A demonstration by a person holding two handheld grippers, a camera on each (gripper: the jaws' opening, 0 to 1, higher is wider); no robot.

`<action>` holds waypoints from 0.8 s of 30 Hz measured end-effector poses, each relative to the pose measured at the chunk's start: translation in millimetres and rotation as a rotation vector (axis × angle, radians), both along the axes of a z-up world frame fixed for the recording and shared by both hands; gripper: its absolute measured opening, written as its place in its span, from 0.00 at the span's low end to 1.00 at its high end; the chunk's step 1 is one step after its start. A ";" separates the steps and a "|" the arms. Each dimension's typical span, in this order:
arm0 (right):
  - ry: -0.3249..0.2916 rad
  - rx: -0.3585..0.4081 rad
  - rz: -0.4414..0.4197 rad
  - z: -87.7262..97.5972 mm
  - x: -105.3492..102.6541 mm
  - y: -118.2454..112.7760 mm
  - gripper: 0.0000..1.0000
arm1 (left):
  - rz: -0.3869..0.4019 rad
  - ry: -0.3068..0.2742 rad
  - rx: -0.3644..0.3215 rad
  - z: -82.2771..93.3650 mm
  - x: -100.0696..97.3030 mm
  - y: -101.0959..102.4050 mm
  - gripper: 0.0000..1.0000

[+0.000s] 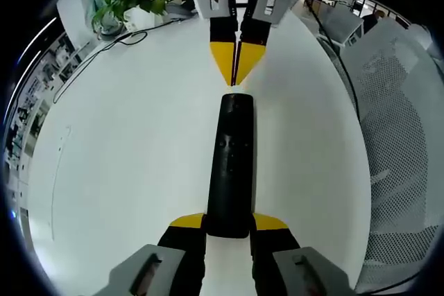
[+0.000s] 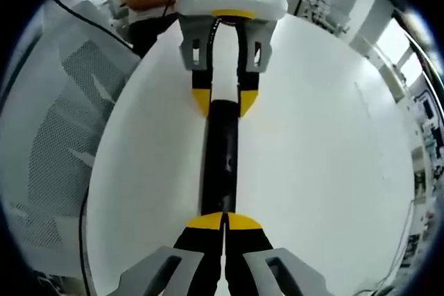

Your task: Press the specified remote control buttons in sequence, fully releasing each button before pressing the next.

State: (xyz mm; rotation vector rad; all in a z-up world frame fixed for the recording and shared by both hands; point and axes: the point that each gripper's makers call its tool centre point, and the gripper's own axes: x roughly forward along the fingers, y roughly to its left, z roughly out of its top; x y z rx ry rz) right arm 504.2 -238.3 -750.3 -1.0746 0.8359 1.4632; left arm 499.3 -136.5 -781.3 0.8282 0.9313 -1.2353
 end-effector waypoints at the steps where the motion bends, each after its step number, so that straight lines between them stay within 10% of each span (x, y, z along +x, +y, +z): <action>1: 0.001 0.000 0.001 0.0 -0.6 0.5 0.00 | 0.000 0.000 0.000 0.0 -0.2 -0.1 0.23; 24: 0.009 0.002 0.015 -8.2 -1.9 6.1 0.00 | -0.001 0.000 -0.001 -0.8 -0.6 -0.4 0.23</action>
